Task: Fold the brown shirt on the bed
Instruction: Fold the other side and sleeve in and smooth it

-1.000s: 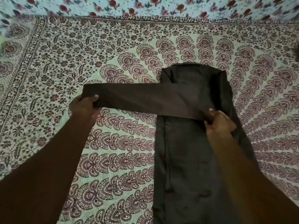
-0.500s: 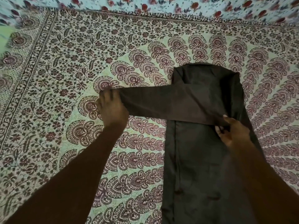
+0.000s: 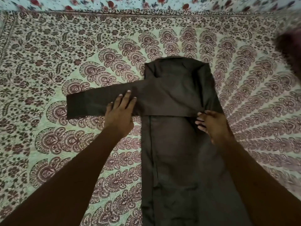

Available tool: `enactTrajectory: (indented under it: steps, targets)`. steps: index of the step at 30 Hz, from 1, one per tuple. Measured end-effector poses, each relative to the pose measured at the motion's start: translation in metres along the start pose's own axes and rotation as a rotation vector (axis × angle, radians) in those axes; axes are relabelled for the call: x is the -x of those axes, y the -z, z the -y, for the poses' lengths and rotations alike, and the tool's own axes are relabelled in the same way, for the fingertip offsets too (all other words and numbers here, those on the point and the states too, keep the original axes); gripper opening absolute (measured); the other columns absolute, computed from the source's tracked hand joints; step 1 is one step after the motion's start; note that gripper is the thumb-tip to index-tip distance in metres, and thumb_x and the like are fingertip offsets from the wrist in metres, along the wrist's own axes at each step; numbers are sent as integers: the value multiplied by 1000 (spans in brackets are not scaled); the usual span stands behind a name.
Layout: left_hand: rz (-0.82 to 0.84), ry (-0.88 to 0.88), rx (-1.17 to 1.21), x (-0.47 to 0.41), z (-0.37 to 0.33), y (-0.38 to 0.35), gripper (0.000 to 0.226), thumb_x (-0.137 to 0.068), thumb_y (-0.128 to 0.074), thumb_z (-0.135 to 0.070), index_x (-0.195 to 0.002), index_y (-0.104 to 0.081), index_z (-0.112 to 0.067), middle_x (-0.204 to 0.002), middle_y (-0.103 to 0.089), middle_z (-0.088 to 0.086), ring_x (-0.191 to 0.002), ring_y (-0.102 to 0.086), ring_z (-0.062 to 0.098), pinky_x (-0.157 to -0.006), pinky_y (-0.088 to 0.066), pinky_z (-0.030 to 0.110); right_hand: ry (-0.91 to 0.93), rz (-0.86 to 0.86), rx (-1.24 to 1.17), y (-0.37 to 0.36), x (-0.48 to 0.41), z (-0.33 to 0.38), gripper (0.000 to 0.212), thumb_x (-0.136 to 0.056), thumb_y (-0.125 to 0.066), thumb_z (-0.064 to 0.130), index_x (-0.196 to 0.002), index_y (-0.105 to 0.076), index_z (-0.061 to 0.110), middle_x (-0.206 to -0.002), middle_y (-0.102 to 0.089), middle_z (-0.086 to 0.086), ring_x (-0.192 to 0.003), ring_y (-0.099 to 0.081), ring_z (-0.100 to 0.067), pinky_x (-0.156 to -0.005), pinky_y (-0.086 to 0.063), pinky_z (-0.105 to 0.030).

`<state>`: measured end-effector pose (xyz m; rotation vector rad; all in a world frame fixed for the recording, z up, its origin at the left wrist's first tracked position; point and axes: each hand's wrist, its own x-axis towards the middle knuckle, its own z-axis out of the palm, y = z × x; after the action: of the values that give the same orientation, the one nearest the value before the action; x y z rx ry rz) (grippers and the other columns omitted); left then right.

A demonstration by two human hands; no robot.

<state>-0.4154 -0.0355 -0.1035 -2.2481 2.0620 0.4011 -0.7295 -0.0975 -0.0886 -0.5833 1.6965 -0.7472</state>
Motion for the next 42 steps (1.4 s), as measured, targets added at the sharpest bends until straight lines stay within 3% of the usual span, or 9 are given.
enactTrajectory:
  steps: [6, 9, 12, 17, 23, 28, 33, 38, 42]
  targets:
    - [58, 42, -32, -5, -40, 1, 70, -92, -61, -29, -156, -35, -17, -169, -23, 9, -152, -25, 35, -119, -26, 54, 147, -10, 251, 25, -3, 13, 31, -96, -71, 16, -125, -64, 5, -86, -70, -10, -66, -67, -18, -58, -55, -26]
    - [-11, -186, 55, -1, -80, -1, 67, -89, -63, -23, -152, -43, -11, -167, -28, 11, -150, -31, 35, -115, -37, 54, 455, -230, 789, 55, 12, -3, 35, -89, -77, 23, -119, -71, 5, -110, -69, -18, -102, -67, -33, -88, -52, -37]
    - [51, -414, 81, 4, -130, -13, 62, -100, -52, -29, -159, -34, -20, -171, -19, 1, -156, -23, 26, -118, -33, 48, 395, -245, 1065, 85, 31, -37, 52, -90, -73, 41, -132, -61, 15, -136, -46, -20, -125, -47, -45, -105, -45, -53]
    - [150, -234, 31, -7, -171, -27, 62, -105, -44, -43, -161, -25, -26, -172, -15, -5, -156, -18, 24, -123, -23, 49, 437, -3, 1210, 128, 41, -79, 65, -93, -69, 47, -152, -46, 32, -162, -24, -10, -144, -26, -41, -112, -34, -64]
    - [39, -255, 233, 44, -229, -21, 50, -96, -56, -23, -145, -49, -13, -147, -47, 9, -134, -47, 32, -106, -43, 46, 378, -213, 806, 170, 70, -107, 41, -104, -55, 37, -134, -60, 9, -126, -54, -21, -110, -54, -37, -92, -48, -42]
    - [386, 63, 907, 141, -288, -46, 37, -94, -63, -11, -128, -61, -23, -92, -71, -4, -92, -69, 25, -87, -57, 34, 235, -49, 706, 208, 100, -118, 26, -105, -50, 10, -93, -71, 17, -74, -66, 4, -66, -62, -16, -55, -42, -15]
    - [517, 301, 1111, 223, -340, -94, 33, -79, -63, -37, -98, -53, -62, -93, -75, -5, -100, -72, 26, -89, -59, 54, 52, 63, 707, 250, 126, -142, 19, -87, -75, 3, -104, -77, 11, -85, -75, -6, -76, -71, -24, -66, -52, -28]
    - [393, 368, 1111, 265, -375, -105, 30, -76, -69, -21, -81, -48, -41, -71, -61, -7, -87, -69, 39, -79, -59, 57, 120, 30, 880, 275, 150, -175, 33, -74, -92, 28, -81, -61, 20, -82, -69, -2, -80, -64, -21, -68, -40, -25]
    - [223, 405, 957, 284, -378, -109, 39, -76, -73, 3, -62, -60, -31, -61, -62, -9, -75, -71, 28, -74, -60, 47, 56, 108, 918, 285, 169, -200, 47, -80, -87, 33, -57, -48, 20, -60, -53, 5, -68, -56, -20, -61, -36, -27]
